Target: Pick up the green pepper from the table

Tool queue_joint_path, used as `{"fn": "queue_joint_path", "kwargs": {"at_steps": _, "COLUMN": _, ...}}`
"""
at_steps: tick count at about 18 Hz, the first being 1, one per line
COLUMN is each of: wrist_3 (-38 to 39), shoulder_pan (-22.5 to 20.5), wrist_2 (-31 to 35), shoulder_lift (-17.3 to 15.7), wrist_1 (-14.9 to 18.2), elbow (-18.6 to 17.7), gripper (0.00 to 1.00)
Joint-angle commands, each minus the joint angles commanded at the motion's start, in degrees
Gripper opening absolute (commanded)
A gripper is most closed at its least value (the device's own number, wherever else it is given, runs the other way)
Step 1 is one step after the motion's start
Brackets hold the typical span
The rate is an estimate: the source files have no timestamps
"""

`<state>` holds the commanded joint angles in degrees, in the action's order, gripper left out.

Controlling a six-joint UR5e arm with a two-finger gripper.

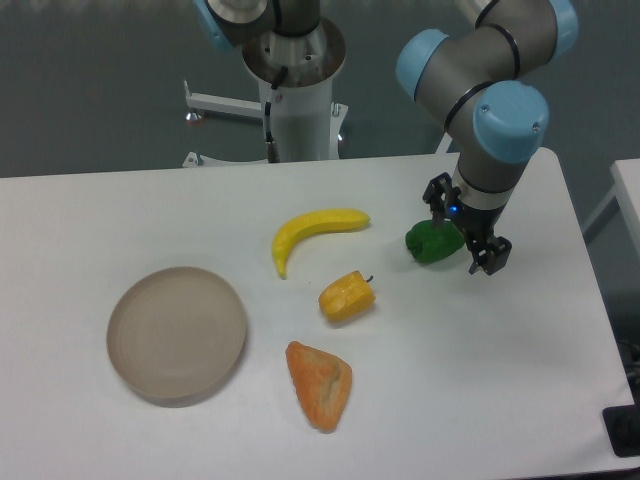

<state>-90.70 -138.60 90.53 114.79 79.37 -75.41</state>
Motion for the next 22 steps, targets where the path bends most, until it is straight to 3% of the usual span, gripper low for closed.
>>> {"fn": "queue_joint_path", "kwargs": {"at_steps": 11, "wrist_3": -3.24, "shoulder_pan": -1.31, "wrist_2": 0.27, "shoulder_lift": -0.70, "wrist_1": 0.26, "elbow": -1.14, "gripper": 1.00}}
{"fn": "queue_joint_path", "kwargs": {"at_steps": 16, "wrist_3": -15.01, "shoulder_pan": -3.86, "wrist_2": 0.17, "shoulder_lift": -1.14, "wrist_1": 0.09, "elbow": -4.91, "gripper": 1.00}}
{"fn": "queue_joint_path", "kwargs": {"at_steps": 18, "wrist_3": -16.08, "shoulder_pan": -4.22, "wrist_2": 0.26, "shoulder_lift": -2.46, "wrist_1": -0.53, "elbow": -7.29, "gripper": 1.00}}
{"fn": "queue_joint_path", "kwargs": {"at_steps": 22, "wrist_3": -16.26, "shoulder_pan": -4.75, "wrist_2": 0.26, "shoulder_lift": -2.02, "wrist_1": -0.70, "elbow": -9.75, "gripper": 1.00}}
